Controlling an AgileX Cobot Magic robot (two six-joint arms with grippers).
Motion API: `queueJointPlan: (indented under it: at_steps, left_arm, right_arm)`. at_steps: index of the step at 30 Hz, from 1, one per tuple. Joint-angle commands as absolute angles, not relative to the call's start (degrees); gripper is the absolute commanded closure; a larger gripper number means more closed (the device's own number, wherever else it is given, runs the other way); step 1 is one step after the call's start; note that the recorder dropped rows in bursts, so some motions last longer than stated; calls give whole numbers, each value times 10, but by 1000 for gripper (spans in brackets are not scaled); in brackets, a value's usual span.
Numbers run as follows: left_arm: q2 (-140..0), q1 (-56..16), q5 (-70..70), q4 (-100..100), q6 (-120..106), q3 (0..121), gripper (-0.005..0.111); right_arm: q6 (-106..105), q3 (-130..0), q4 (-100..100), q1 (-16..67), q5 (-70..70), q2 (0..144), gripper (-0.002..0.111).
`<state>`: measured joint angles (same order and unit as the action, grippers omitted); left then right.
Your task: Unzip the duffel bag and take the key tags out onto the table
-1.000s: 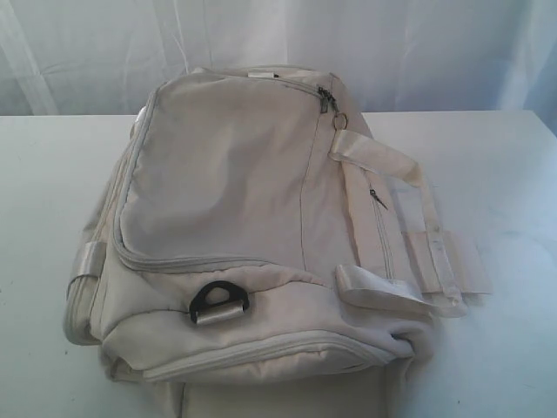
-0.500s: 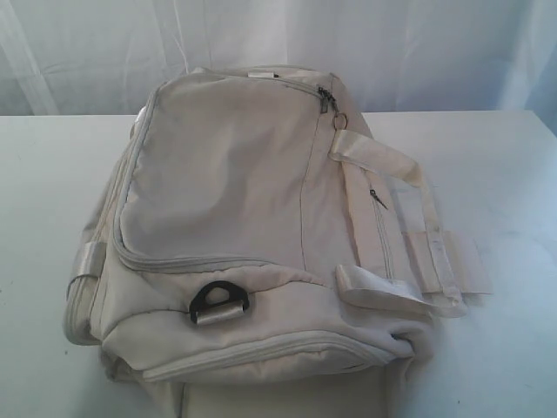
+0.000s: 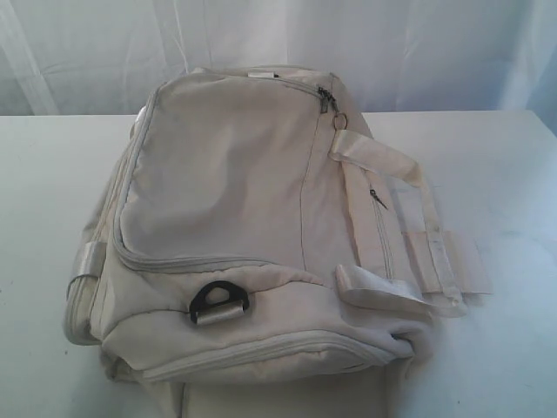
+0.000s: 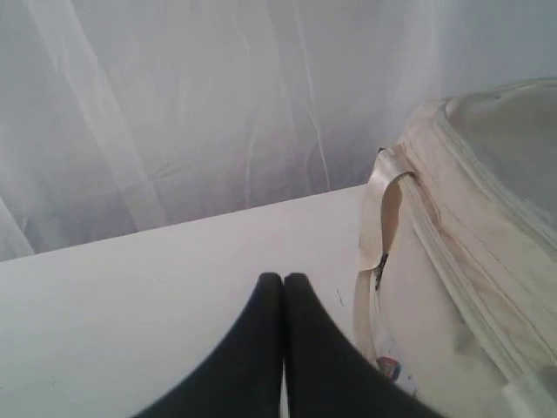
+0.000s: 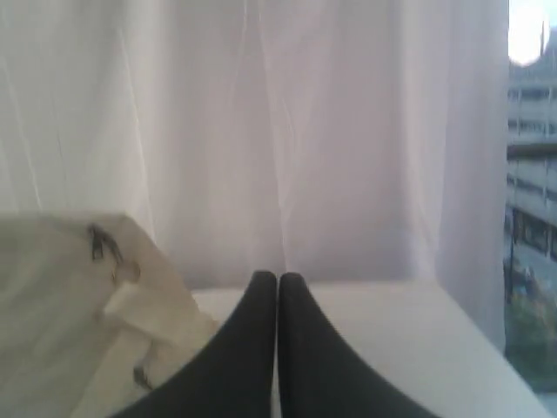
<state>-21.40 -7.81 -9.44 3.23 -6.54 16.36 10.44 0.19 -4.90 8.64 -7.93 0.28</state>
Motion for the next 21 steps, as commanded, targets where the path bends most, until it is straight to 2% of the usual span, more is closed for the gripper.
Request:
queueJointPlan:
  at_steps: [1,6,10,13,16,21]
  left_arm:
    - [-214,-89,-110,33,-63,160,107]
    - [-214,-89,-116,33,-63,160,107]
    - [-214,-89,-123,33,-65,160,107]
    - [-214,-89,-123,33,-59,160,107]
    - [-214,-89,-123,33,-59,160,107]
    - [-214,-89,-125,33,-60,160,107]
  right_arm:
    - [94,0,-48,86,-245,0,107]
    - [111,0,-42,86,-407,0,107]
    - [252,0,-43,86,-518,0,107]
    - [288,-2,-32,86,-395,0,107]
    - [268,-53,21,86,-177,10,107]
    - [238,-146,13,86,-122,141,108]
